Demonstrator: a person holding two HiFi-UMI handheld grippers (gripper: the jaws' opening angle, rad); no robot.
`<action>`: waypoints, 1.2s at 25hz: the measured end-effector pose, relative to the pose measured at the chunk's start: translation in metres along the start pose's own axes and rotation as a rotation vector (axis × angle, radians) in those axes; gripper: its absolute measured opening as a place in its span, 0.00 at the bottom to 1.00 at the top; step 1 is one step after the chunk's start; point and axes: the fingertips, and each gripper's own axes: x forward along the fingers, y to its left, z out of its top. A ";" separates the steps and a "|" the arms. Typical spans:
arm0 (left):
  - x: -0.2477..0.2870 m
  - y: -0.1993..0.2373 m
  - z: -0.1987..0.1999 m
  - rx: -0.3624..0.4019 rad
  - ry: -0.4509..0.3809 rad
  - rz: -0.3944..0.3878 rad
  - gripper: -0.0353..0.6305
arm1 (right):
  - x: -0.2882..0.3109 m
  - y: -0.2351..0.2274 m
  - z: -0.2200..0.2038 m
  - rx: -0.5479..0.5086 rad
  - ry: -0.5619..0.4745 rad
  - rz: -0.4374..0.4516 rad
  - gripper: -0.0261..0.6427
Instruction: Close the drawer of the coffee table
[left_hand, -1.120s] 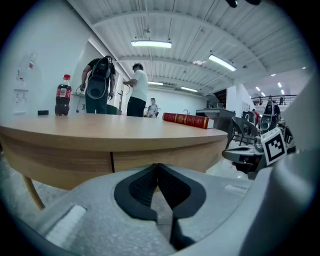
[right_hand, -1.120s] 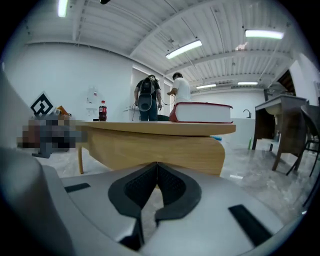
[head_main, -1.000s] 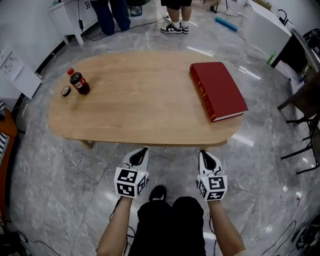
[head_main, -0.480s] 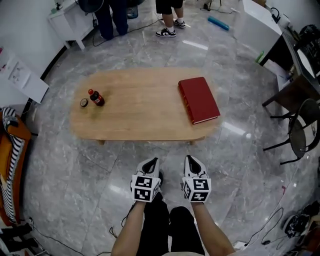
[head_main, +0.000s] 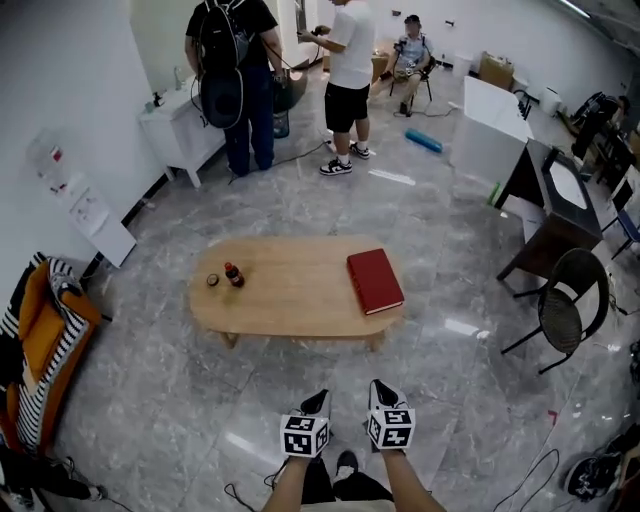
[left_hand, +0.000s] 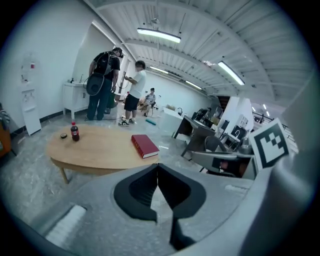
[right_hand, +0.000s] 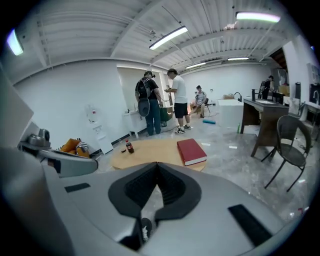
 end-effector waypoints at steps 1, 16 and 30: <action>-0.012 -0.008 0.002 -0.010 -0.013 0.001 0.07 | -0.012 0.001 -0.001 0.009 0.006 0.004 0.06; -0.096 -0.049 -0.017 0.052 -0.074 0.026 0.07 | -0.089 0.090 -0.024 0.025 -0.038 0.231 0.06; -0.088 -0.087 -0.025 0.157 -0.086 -0.019 0.07 | -0.110 0.059 -0.030 0.017 -0.069 0.179 0.06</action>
